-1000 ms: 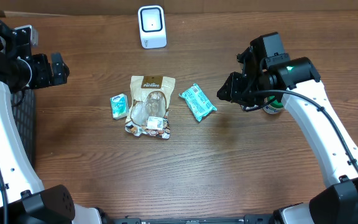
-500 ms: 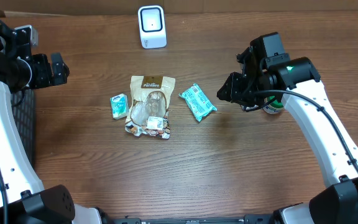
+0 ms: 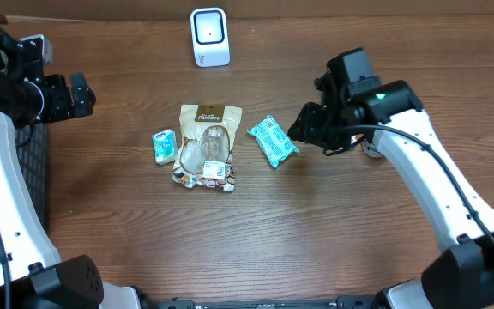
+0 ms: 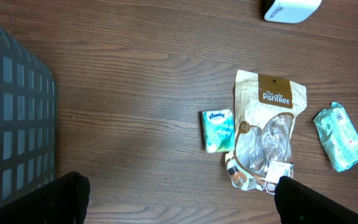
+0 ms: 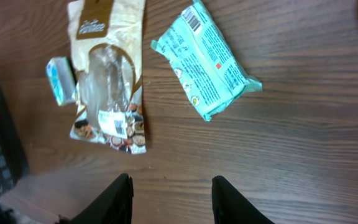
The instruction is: Scan the item barcode
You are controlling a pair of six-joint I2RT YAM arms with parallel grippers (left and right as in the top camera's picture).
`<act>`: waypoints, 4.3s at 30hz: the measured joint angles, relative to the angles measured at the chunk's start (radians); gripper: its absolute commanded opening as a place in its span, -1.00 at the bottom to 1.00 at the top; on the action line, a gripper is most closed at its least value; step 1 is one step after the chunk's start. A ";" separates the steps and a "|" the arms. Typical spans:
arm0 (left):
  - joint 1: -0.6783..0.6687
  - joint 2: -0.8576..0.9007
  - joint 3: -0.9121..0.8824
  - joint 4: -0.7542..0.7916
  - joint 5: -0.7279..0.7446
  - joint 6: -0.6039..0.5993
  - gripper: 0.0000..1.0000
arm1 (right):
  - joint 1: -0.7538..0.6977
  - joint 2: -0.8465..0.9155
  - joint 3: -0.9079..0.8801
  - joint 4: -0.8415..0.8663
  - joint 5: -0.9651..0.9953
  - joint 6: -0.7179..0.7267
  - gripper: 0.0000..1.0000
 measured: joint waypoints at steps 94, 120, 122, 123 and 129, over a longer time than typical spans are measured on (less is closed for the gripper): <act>0.000 0.000 0.000 0.000 0.000 0.000 0.99 | 0.019 0.024 -0.136 0.221 -0.018 0.025 -0.92; 0.000 0.000 0.000 0.000 0.000 0.000 0.99 | 0.019 0.018 -0.008 0.131 -0.023 -0.007 -0.92; 0.000 0.000 0.000 0.000 0.000 0.000 0.99 | 0.019 0.018 -0.008 0.130 -0.023 -0.008 -0.92; 0.000 0.000 0.000 0.000 0.000 0.000 0.99 | 0.019 0.018 -0.008 0.130 -0.023 -0.008 -0.92; 0.000 0.000 0.000 0.000 0.000 0.000 0.99 | 0.019 0.018 -0.008 0.124 -0.023 -0.009 -0.92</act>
